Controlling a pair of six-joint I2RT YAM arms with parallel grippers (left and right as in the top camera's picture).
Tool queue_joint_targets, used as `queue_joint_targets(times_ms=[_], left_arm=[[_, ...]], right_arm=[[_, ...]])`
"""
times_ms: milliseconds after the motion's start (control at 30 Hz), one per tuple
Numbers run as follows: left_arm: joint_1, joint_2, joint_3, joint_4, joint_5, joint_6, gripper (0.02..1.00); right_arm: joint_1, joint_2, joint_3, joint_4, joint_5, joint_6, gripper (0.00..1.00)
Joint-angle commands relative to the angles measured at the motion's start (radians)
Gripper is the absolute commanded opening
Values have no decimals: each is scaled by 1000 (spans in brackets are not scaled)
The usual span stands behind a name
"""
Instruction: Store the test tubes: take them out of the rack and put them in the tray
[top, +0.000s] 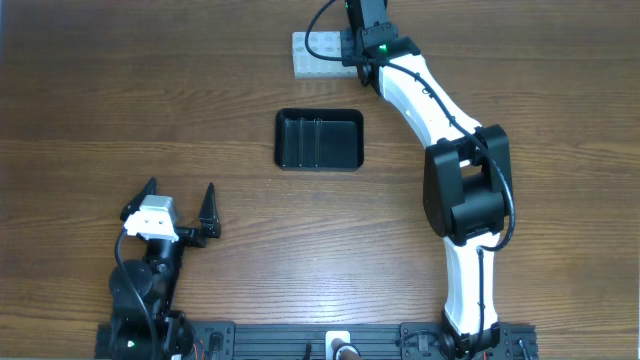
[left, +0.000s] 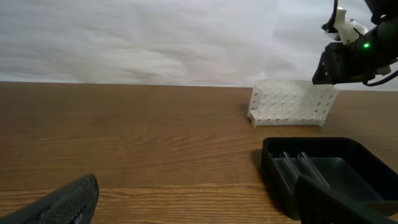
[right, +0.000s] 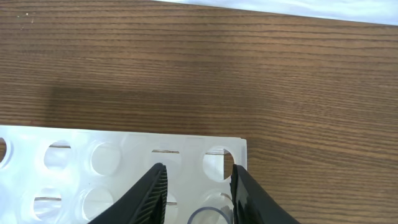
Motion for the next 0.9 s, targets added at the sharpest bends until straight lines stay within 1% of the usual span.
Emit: queue_joint_targets(times_ms=[33,133,200,467,633,900], left_arm=[[6,-6,-5,-2,13,11,1000],[6,-6,-5,-2,13,11,998],[6,-6,-5,-2,13,11,998],[6,-6,-5,-2,13,11,998],[6,-6,-5,-2,13,11,1000],[6,-6,-5,-2,13,11,1000]], right_arm=[[-6,-23,0,-8,25,-2,286],[-6,-24,0,-8,36,-2,244],[-6,-25,0,-8,47,-2,233],[-6,-26,0,-6,47,-2,174],[-6,-29,0,-4,47,-2,104],[-5,-85,0,-5,47,-2,91]])
